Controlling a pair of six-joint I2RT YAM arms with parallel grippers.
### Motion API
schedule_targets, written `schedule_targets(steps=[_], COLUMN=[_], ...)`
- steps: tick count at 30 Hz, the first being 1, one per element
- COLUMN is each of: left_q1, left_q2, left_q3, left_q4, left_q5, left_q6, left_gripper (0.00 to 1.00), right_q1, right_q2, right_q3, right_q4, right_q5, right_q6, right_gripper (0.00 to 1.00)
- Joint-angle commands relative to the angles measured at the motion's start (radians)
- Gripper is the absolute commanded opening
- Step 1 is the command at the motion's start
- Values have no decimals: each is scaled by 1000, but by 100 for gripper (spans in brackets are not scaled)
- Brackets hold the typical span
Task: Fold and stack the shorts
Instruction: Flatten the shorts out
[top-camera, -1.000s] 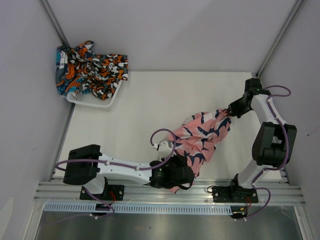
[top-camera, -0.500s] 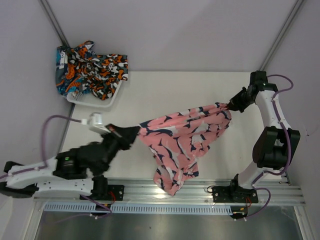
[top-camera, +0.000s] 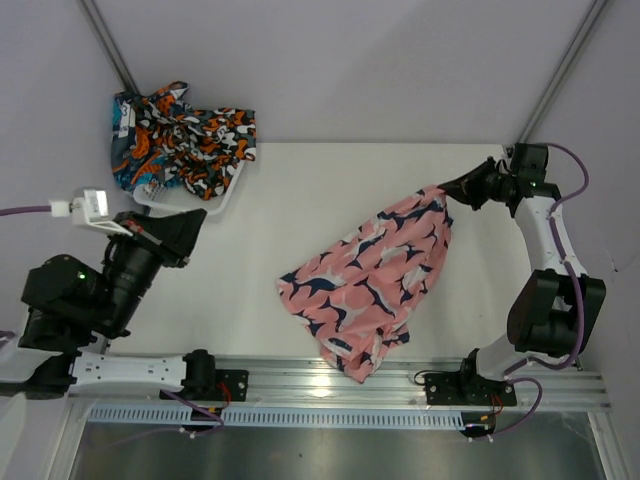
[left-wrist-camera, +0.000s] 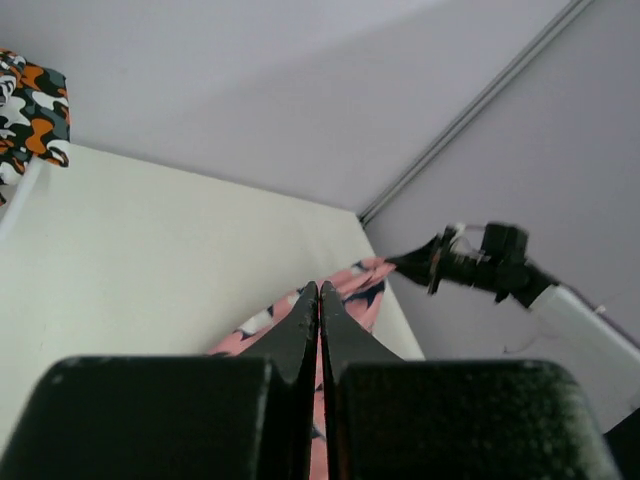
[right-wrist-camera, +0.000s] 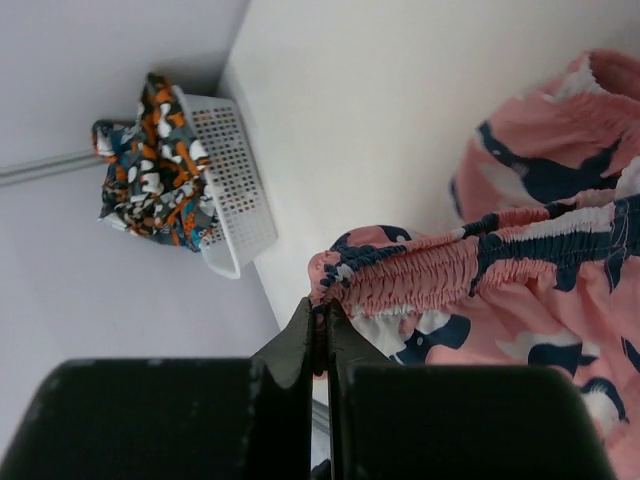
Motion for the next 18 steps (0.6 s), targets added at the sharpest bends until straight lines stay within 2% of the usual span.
schedule_targets(steps=[1, 3, 6, 7, 8, 9, 10, 13, 17, 18], left_q1=[2, 22, 273, 372, 534, 589, 667, 749, 791, 794], left_q2=[50, 67, 111, 113, 105, 78, 65, 91, 90, 84], left_q3=[-31, -161, -363, -420, -535, -627, -658, -720, -856, -871], left_q4=[-123, -132, -71, 54, 119, 172, 234, 259, 346, 362], left_q5=[29, 83, 502, 802, 916, 989, 1029, 1146, 1210, 1217], left_q6=[-49, -186, -279, -287, -298, -316, -316, -307, -347, -353], left_gripper=[0, 0, 0, 0, 0, 0, 0, 5, 53, 61], right_q1=[16, 1, -13, -27, -33, -38, -41, -41, -41, -41], right_q2=[-8, -11, -14, -16, -16, -17, -17, -14, -4, 3], right_q3=[153, 127, 73, 53, 18, 3, -8, -30, -59, -64], right_q4=[-16, -16, -22, -10, 0, 7, 14, 9, 29, 32], right_q5=[-20, -25, 0, -8, -12, -17, -17, 3, 6, 4], right_q6=[-50, -61, -96, -101, -106, -107, -115, -141, -146, -143], right_gripper=[0, 0, 0, 0, 0, 0, 0, 0, 0, 0])
